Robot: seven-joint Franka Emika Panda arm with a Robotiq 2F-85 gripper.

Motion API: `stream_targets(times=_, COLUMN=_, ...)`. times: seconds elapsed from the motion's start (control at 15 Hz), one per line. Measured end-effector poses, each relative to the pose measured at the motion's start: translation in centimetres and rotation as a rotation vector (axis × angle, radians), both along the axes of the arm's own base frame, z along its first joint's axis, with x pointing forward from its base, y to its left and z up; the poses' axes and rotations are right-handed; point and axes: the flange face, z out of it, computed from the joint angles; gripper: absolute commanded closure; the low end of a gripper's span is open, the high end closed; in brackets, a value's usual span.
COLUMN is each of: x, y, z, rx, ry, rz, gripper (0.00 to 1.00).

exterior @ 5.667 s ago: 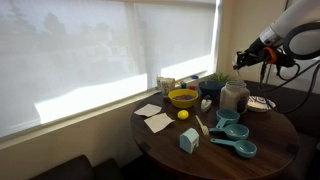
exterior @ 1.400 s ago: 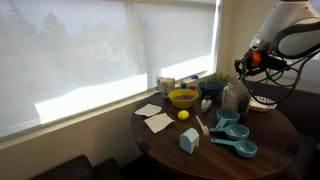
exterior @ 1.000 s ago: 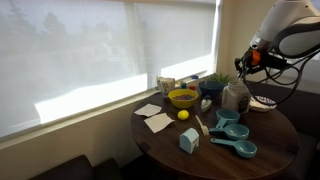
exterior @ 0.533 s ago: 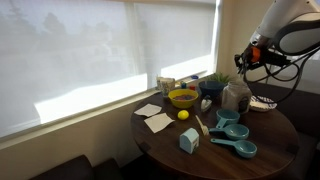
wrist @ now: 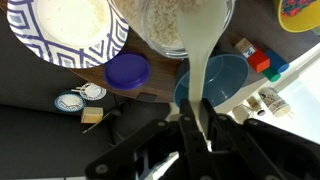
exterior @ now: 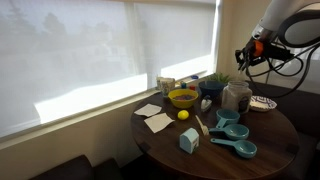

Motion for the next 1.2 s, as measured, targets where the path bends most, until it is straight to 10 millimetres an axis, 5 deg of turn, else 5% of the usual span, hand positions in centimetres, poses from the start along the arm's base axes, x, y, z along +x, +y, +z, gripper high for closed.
stream_targets(times=0.53, x=-2.0, y=6.3, z=1.6, rx=-0.010, ry=0.029, rz=0.133, gripper=0.97)
stream_targets(times=0.67, x=-2.2, y=7.8, z=1.5, rx=0.001, ry=0.030, rz=0.172, gripper=0.87)
stream_targets(times=1.2, x=-2.3, y=8.3, z=1.3, rx=0.009, ry=0.035, rz=0.191, gripper=0.87)
